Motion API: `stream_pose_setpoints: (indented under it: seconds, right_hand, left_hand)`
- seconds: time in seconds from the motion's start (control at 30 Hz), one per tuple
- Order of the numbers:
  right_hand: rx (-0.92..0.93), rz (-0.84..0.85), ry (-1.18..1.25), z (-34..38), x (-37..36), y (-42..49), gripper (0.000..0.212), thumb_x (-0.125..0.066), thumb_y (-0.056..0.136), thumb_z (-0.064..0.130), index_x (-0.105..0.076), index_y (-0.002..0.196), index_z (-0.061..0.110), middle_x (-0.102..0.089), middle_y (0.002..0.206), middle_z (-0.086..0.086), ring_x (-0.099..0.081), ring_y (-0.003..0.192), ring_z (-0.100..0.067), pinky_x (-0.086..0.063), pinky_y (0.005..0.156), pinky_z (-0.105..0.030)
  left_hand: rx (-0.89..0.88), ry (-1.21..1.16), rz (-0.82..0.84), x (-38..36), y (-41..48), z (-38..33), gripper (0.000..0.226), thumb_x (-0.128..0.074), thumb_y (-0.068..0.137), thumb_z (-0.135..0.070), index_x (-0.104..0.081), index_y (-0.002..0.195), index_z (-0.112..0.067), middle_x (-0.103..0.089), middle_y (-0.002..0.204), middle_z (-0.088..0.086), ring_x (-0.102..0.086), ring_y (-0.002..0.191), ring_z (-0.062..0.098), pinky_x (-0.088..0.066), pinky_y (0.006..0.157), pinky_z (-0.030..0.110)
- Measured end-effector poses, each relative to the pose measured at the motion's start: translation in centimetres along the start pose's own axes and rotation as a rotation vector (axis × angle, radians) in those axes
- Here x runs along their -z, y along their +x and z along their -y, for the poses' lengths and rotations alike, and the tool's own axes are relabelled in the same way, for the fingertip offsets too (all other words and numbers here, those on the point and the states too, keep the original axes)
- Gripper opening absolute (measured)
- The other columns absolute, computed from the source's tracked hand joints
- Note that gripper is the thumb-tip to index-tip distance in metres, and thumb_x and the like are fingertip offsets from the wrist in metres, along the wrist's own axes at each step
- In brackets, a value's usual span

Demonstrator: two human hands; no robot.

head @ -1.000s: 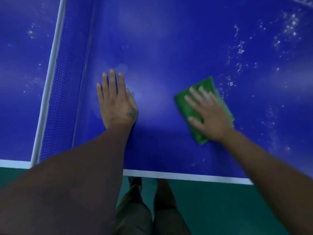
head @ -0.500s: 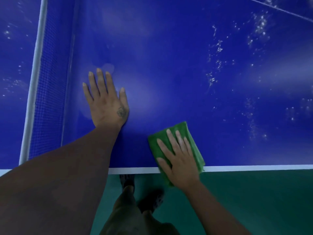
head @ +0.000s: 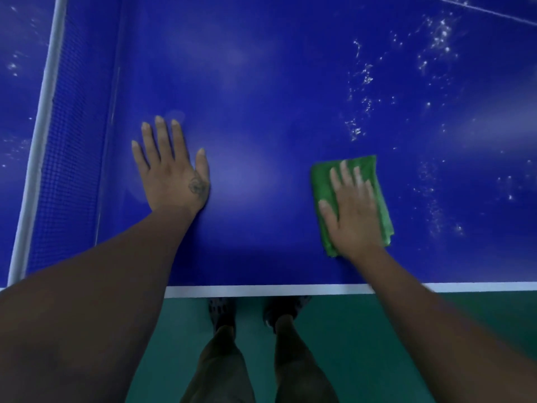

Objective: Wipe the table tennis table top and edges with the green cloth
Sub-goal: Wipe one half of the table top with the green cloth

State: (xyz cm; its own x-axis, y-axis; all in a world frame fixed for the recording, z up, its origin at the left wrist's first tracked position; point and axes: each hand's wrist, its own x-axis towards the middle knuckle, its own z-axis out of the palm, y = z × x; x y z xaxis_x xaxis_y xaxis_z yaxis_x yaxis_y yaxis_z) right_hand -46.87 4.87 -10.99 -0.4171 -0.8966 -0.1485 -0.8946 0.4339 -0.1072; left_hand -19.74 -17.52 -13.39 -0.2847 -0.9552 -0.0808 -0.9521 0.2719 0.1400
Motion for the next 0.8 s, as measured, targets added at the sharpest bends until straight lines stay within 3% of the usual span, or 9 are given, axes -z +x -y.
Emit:
stream_pose_setpoints:
  seconds: [0.17, 0.37, 0.43, 0.6, 0.7, 0.8]
  right_hand:
    - [0.331, 0.079, 0.045, -0.6, -1.6, -7.6, 0.068, -0.04, 0.113, 0.056, -0.027, 0.172, 0.025, -0.013, 0.182, 0.003, -0.01, 0.169, -0.026, -0.018, 0.134, -0.058]
    - [0.76, 0.139, 0.028, -6.6, 0.1, 2.9, 0.068, -0.049, 0.11, 0.058, -0.036, 0.169, 0.028, -0.02, 0.181, 0.005, -0.014, 0.168, -0.026, -0.012, 0.136, -0.052]
    - [0.699, 0.086, 0.03, -7.9, 0.8, 8.0, 0.068, -0.05, 0.11, 0.057, -0.035, 0.17, 0.029, -0.02, 0.181, 0.006, -0.013, 0.169, -0.024, -0.012, 0.136, -0.052]
    - [0.172, -0.063, 0.044, -7.1, 2.0, 16.4, 0.068, -0.036, 0.113, 0.058, -0.024, 0.173, 0.026, -0.01, 0.183, 0.003, -0.007, 0.169, -0.025, -0.009, 0.136, -0.051]
    - [0.176, -0.082, 0.021, -6.7, 1.4, 14.7, 0.069, -0.031, 0.114, 0.058, -0.022, 0.174, 0.024, -0.009, 0.183, 0.0, -0.007, 0.169, -0.026, -0.011, 0.136, -0.051]
    - [0.359, -0.065, 0.084, -7.9, 0.4, 9.7, 0.067, -0.041, 0.113, 0.054, -0.029, 0.172, 0.024, -0.014, 0.182, 0.001, -0.011, 0.169, -0.027, -0.017, 0.135, -0.054]
  left_hand:
    - [0.038, -0.002, 0.097, 0.4, 0.2, -0.7, 0.071, -0.016, 0.115, -0.054, 0.001, 0.174, -0.019, 0.008, 0.181, 0.012, 0.011, 0.167, 0.036, 0.005, 0.133, 0.06]
    - [0.167, -0.076, 0.119, 0.8, -0.6, -6.0, 0.07, -0.031, 0.116, -0.043, -0.011, 0.172, -0.006, 0.001, 0.181, 0.018, 0.007, 0.166, 0.042, 0.003, 0.132, 0.065]
    - [0.162, -0.075, 0.095, 0.2, -1.4, -9.4, 0.073, -0.034, 0.115, -0.043, -0.015, 0.171, -0.001, -0.002, 0.18, 0.021, 0.004, 0.166, 0.043, 0.003, 0.132, 0.064]
    - [0.165, -0.029, 0.088, -1.0, -0.4, -16.2, 0.076, -0.028, 0.115, -0.05, -0.012, 0.171, -0.002, 0.002, 0.18, 0.021, 0.009, 0.165, 0.047, 0.005, 0.13, 0.068]
    - [0.163, -0.026, 0.074, -1.3, 2.3, -18.4, 0.076, -0.025, 0.114, -0.053, -0.007, 0.173, -0.007, 0.006, 0.181, 0.016, 0.012, 0.166, 0.041, 0.005, 0.13, 0.068]
    - [0.201, -0.023, 0.002, -2.0, 4.4, -19.3, 0.076, -0.025, 0.112, -0.055, -0.008, 0.174, -0.015, 0.002, 0.182, 0.005, 0.008, 0.168, 0.033, 0.004, 0.132, 0.063]
